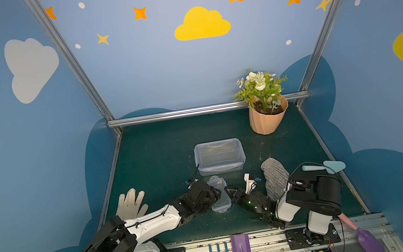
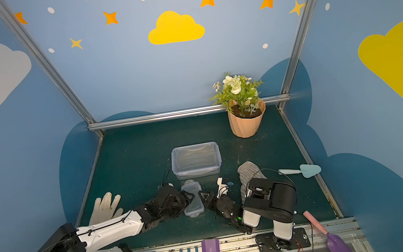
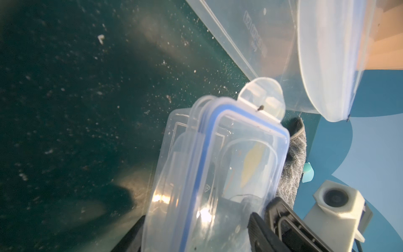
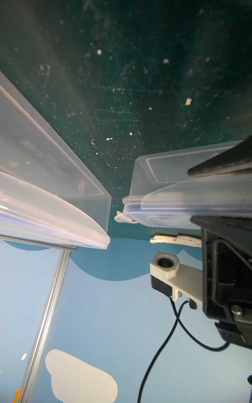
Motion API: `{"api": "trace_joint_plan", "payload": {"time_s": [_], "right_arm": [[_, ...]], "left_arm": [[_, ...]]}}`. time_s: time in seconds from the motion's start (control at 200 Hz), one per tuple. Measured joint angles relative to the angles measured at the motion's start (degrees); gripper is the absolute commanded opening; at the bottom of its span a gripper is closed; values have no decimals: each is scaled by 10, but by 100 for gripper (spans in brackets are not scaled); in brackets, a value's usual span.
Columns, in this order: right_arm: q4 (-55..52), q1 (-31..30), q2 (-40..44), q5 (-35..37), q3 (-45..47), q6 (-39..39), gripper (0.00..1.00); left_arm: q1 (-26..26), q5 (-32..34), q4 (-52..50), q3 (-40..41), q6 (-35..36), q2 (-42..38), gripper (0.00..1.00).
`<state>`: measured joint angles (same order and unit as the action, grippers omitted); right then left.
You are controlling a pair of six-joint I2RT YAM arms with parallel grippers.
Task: Wipe the insides of the lunch boxes
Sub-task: Open the fastener of the lunch box.
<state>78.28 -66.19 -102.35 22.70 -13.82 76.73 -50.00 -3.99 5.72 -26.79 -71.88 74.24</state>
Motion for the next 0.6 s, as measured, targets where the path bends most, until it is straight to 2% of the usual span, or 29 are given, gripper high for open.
{"api": "trace_joint_plan", "payload": {"time_s": [0.11,0.26,0.601], "right_arm": [[-1,0,0,2,0,0,13],[-1,0,0,3,0,2,0],[-2,0,-3,8,0,7,0]], "left_arm": [[0,0,3,0,0,3,69],[0,0,3,-3,0,7,69],[-2,3,1,-13,2,18,68]]}}
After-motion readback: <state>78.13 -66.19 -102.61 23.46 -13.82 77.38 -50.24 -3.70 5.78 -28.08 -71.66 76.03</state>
